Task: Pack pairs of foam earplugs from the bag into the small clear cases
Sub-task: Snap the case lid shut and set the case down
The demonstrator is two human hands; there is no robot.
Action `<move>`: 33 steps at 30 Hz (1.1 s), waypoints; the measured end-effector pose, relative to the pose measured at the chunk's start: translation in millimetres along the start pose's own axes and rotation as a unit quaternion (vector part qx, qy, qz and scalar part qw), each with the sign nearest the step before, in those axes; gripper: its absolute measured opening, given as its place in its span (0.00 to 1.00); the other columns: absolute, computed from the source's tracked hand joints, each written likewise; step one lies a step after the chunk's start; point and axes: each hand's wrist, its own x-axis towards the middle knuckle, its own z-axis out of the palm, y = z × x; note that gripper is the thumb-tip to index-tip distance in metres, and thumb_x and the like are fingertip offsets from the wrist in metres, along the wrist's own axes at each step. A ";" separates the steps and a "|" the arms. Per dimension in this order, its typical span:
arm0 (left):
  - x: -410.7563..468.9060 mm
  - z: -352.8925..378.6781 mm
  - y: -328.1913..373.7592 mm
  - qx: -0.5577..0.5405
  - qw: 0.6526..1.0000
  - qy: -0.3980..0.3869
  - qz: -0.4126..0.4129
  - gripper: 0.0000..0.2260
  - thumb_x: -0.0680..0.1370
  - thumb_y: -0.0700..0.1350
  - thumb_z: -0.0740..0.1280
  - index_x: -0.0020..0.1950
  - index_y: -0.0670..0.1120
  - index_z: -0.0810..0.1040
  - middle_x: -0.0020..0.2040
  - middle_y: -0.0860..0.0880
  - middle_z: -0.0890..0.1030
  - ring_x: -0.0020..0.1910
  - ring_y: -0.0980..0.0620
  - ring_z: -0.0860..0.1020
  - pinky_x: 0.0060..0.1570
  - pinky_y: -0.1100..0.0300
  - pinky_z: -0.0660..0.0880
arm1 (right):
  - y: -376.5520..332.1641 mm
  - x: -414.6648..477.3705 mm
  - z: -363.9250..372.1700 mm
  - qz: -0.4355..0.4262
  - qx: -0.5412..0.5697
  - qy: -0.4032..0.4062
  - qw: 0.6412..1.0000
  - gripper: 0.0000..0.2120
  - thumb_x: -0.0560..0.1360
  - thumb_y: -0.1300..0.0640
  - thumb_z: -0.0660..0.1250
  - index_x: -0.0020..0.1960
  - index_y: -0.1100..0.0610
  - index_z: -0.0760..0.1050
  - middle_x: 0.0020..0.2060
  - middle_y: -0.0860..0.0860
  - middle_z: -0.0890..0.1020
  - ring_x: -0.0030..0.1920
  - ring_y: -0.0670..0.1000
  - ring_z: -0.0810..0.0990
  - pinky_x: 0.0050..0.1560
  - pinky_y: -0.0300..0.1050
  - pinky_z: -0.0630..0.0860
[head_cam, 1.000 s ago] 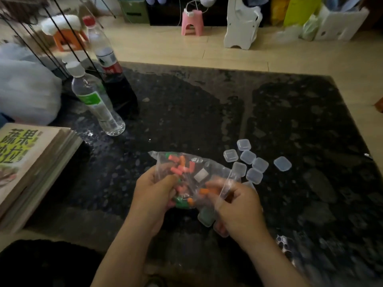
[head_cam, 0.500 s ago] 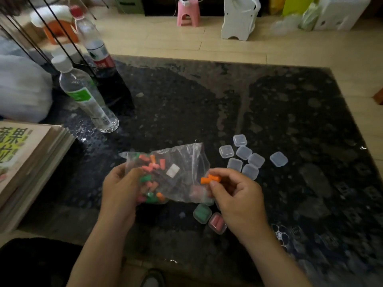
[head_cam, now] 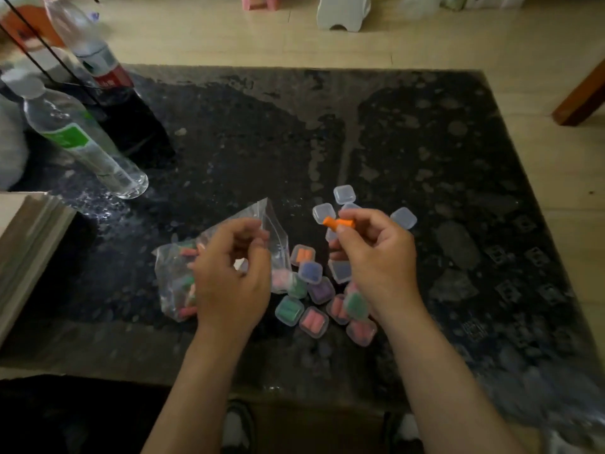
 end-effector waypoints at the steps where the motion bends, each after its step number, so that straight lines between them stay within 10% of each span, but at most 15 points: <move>1: -1.0 4.6 2.5 -0.012 1.000 -0.006 -0.001 0.12 0.79 0.34 0.68 0.52 0.51 0.78 0.45 0.56 0.82 0.43 0.59 0.81 0.44 0.66 0.79 | -1.0 3.0 -3.1 -0.001 0.003 0.010 1.000 0.07 0.78 0.65 0.70 0.49 0.54 0.82 0.39 0.53 0.86 0.39 0.50 0.86 0.39 0.41 0.83; 13: -8.9 52.4 29.0 -0.175 0.941 -0.182 -0.227 0.06 0.82 0.41 0.67 0.58 0.44 0.81 0.46 0.45 0.87 0.44 0.48 0.87 0.43 0.56 0.84 | 6.2 8.6 -19.5 -0.052 -0.044 -0.032 0.997 0.06 0.75 0.66 0.72 0.50 0.58 0.82 0.44 0.52 0.86 0.45 0.51 0.86 0.47 0.56 0.84; 33: 7.7 37.5 7.9 -0.201 0.931 -0.138 -0.273 0.06 0.81 0.35 0.67 0.52 0.45 0.80 0.40 0.45 0.84 0.42 0.43 0.86 0.46 0.50 0.84 | 12.1 16.3 -23.4 -0.042 -0.069 -0.038 0.996 0.08 0.73 0.61 0.76 0.45 0.48 0.82 0.38 0.43 0.84 0.39 0.45 0.83 0.42 0.52 0.84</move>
